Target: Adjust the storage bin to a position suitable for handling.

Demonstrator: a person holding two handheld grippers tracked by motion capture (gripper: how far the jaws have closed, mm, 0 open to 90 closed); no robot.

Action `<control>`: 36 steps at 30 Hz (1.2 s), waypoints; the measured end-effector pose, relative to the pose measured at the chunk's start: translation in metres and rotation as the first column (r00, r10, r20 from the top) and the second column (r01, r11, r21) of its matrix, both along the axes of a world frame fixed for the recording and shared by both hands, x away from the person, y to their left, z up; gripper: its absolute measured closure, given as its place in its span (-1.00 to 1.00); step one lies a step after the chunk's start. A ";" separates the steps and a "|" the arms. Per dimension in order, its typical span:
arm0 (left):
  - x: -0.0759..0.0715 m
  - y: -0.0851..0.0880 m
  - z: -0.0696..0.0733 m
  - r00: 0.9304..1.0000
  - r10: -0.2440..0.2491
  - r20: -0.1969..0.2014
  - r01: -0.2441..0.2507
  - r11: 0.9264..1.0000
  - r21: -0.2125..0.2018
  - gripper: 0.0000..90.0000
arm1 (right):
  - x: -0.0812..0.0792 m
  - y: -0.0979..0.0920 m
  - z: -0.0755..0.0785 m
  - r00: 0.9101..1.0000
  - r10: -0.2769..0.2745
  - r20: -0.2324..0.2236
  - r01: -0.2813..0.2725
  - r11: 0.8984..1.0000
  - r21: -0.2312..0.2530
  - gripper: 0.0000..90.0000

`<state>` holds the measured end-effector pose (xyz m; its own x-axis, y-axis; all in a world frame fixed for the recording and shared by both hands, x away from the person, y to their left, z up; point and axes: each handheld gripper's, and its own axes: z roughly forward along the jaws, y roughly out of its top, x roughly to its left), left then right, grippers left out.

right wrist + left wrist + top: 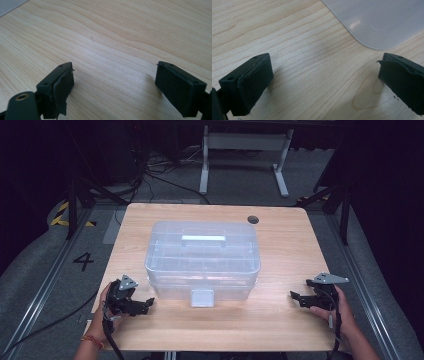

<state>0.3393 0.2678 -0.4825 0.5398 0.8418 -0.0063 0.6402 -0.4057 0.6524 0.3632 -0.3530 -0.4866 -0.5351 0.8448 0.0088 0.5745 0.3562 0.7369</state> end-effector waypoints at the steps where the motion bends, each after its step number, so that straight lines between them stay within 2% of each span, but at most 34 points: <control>1: 0.000 0.001 0.000 1.000 -0.004 0.004 0.004 1.000 0.001 -1.00 | 0.000 -0.001 0.000 1.000 0.003 0.003 -0.003 1.000 -0.004 -0.65; 3: -0.001 0.000 0.000 1.000 0.000 0.003 0.000 1.000 -0.008 -1.00 | 0.000 -0.002 0.000 1.000 -0.008 0.005 0.008 1.000 0.003 -0.58; 4: -0.001 0.002 0.000 1.000 -0.006 0.002 0.006 1.000 0.003 -1.00 | 0.000 -0.002 0.000 1.000 -0.008 0.005 0.008 1.000 0.003 -0.58; 5: -0.002 0.002 -0.001 1.000 0.002 0.000 -0.002 1.000 -0.012 -1.00 | 0.001 -0.003 0.000 1.000 -0.008 0.007 0.008 1.000 0.003 -0.58; 6: -0.004 0.004 0.000 1.000 0.002 0.002 -0.002 1.000 -0.002 -1.00 | 0.001 -0.004 0.000 1.000 -0.002 0.007 0.002 1.000 0.000 -0.58; 7: -0.005 0.004 0.000 1.000 0.006 -0.003 -0.006 1.000 -0.011 -1.00 | 0.002 -0.004 0.000 1.000 0.005 0.006 -0.005 1.000 0.002 -0.59; 11: -0.009 0.005 0.000 1.000 0.016 -0.002 -0.016 1.000 -0.003 -0.99 | 0.005 -0.004 0.000 1.000 0.008 0.006 -0.008 1.000 0.003 -0.59; 18: -0.009 0.007 0.000 1.000 -0.010 0.005 0.010 1.000 -0.001 -1.00 | 0.005 -0.006 0.001 1.000 -0.002 0.002 0.002 1.000 -0.015 -0.60; 21: -0.009 0.009 0.000 1.000 -0.021 0.000 0.021 1.000 -0.001 -0.99 | 0.003 -0.008 0.003 1.000 -0.004 0.006 0.004 1.000 -0.028 -0.49; 28: -0.008 0.010 0.000 1.000 -0.024 -0.001 0.024 1.000 -0.004 -0.99 | -0.004 -0.010 0.012 0.998 0.024 0.055 -0.025 0.999 0.020 -0.38; 36: -0.009 0.014 0.000 1.000 -0.017 0.001 0.017 1.000 0.001 -0.98 | -0.012 -0.003 0.020 0.992 0.085 0.091 -0.085 0.996 -0.013 -0.35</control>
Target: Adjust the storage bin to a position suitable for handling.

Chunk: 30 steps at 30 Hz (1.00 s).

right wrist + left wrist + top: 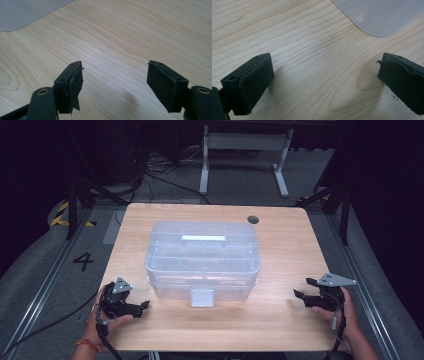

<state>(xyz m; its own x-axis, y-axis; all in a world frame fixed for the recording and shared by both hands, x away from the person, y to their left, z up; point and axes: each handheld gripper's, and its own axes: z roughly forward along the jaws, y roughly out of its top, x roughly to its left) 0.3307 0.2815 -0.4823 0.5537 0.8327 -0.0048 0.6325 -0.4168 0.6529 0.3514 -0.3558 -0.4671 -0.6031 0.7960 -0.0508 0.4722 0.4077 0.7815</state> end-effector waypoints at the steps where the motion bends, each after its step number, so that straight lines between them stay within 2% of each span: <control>1: 0.000 0.000 0.000 1.000 0.001 -0.001 -0.001 1.000 -0.001 -0.99 | -0.001 0.001 0.001 1.000 0.004 0.009 -0.004 1.000 -0.007 -0.34; 5: 0.000 0.000 0.000 1.000 0.000 0.000 0.000 1.000 -0.003 -0.98 | -0.004 0.007 0.004 0.999 0.019 0.037 -0.017 0.999 -0.046 -0.34; 8: 0.000 0.000 0.000 1.000 0.002 -0.001 -0.002 1.000 -0.005 -0.98 | -0.005 0.009 0.006 0.998 0.028 0.052 -0.025 0.998 -0.056 -0.32; 11: 0.000 0.000 0.000 1.000 0.000 0.001 0.000 1.000 -0.001 -0.98 | -0.006 0.013 0.009 0.995 0.039 0.093 -0.031 0.996 -0.084 -0.30; 15: 0.000 0.000 0.000 1.000 -0.001 0.003 0.001 1.000 0.000 -0.98 | -0.003 0.015 0.012 0.993 0.043 0.112 -0.035 0.996 -0.078 -0.29; 16: 0.000 0.000 0.000 1.000 0.002 0.000 -0.002 1.000 -0.005 -0.98 | 0.000 0.015 0.017 0.991 0.045 0.123 -0.040 0.998 -0.045 -0.28; 18: 0.000 0.000 0.000 1.000 0.002 -0.003 -0.002 1.000 -0.005 -0.98 | 0.003 0.016 0.020 0.994 0.045 0.095 -0.042 0.999 -0.029 -0.33; 21: 0.001 0.001 0.000 1.000 -0.002 0.001 0.002 1.000 0.002 -0.99 | 0.005 0.017 0.028 0.994 0.034 0.100 -0.035 0.999 0.011 -0.34; 24: 0.007 0.003 0.000 1.000 -0.021 0.004 0.021 1.000 0.000 -0.99 | 0.004 0.020 0.034 0.994 0.030 0.108 -0.031 1.000 0.003 -0.34; 30: 0.016 0.003 0.000 1.000 -0.019 0.002 0.019 1.000 -0.001 -0.99 | 0.001 0.028 0.044 0.991 0.052 0.123 -0.051 0.999 -0.012 -0.34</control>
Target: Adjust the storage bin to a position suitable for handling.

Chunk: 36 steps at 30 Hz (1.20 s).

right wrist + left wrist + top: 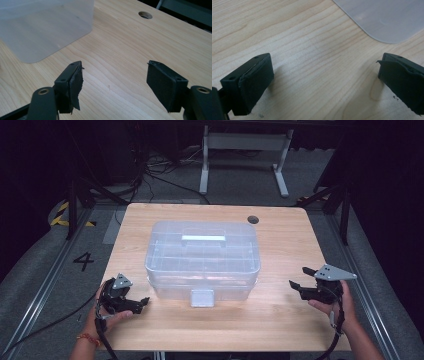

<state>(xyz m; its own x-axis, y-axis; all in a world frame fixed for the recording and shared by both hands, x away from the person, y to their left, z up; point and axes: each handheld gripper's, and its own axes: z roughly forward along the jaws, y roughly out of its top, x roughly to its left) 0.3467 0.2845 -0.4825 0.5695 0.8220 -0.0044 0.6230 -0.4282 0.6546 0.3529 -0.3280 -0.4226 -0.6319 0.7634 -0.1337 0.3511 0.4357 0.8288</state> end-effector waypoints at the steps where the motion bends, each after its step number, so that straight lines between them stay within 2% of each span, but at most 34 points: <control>1: 0.001 0.000 0.000 1.000 0.002 -0.004 -0.002 1.000 -0.005 -0.99 | 0.000 0.002 0.002 1.000 0.006 0.003 -0.006 1.000 0.003 -0.34; 5: 0.004 -0.001 0.000 1.000 -0.003 -0.001 0.003 1.000 -0.004 -0.99 | 0.001 0.012 0.012 0.999 0.026 0.020 -0.026 1.000 -0.011 -0.33; 8: 0.004 -0.001 0.000 1.000 -0.004 -0.003 0.004 1.000 -0.003 -0.99 | 0.002 0.021 0.021 0.998 0.050 0.032 -0.050 0.999 0.015 -0.32; 14: 0.004 -0.001 0.000 1.000 -0.004 -0.001 0.004 1.000 -0.002 -0.99 | 0.006 0.046 0.039 0.995 0.077 0.063 -0.078 0.997 0.015 -0.31; 21: 0.004 -0.001 0.000 1.000 -0.003 0.000 0.003 1.000 -0.004 -0.98 | 0.009 0.067 0.057 0.986 0.133 0.102 -0.135 0.991 0.012 -0.30; 28: 0.004 0.000 0.000 1.000 -0.005 -0.003 0.005 1.000 -0.001 -0.98 | 0.018 0.078 0.070 0.979 0.156 0.130 -0.161 0.986 0.033 -0.29; 36: 0.004 0.000 0.000 1.000 -0.005 -0.002 0.005 1.000 -0.001 -0.98 | 0.026 0.091 0.095 0.968 0.185 0.172 -0.195 0.980 0.044 -0.28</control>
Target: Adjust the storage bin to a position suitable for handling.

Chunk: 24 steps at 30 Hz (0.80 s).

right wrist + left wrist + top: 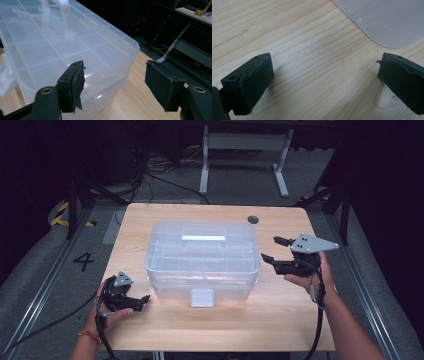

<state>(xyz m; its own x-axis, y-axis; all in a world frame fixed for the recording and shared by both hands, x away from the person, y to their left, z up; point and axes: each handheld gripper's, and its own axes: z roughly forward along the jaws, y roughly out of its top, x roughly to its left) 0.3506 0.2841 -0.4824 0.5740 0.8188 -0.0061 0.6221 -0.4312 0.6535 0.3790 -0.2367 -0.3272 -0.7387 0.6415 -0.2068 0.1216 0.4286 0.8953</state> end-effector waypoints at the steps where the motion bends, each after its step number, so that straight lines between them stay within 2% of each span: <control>1: 0.000 0.000 0.000 1.000 0.000 0.000 0.000 1.000 0.000 -0.98 | 0.001 0.002 0.002 1.000 0.004 0.000 -0.004 1.000 0.005 -0.28; 12: 0.000 0.000 0.000 1.000 0.002 -0.001 -0.002 1.000 -0.002 -0.98 | 0.008 0.028 0.014 0.998 0.054 0.017 -0.054 0.998 -0.015 -0.28; 14: 0.000 0.000 0.000 1.000 0.002 -0.001 -0.002 1.000 -0.002 -0.98 | 0.009 0.036 0.016 0.997 0.077 0.021 -0.077 0.997 -0.020 -0.28; 24: 0.000 0.000 0.000 1.000 0.002 -0.001 -0.002 1.000 -0.002 -0.98 | 0.021 0.056 0.019 0.993 0.117 -0.010 -0.117 0.993 -0.034 -0.27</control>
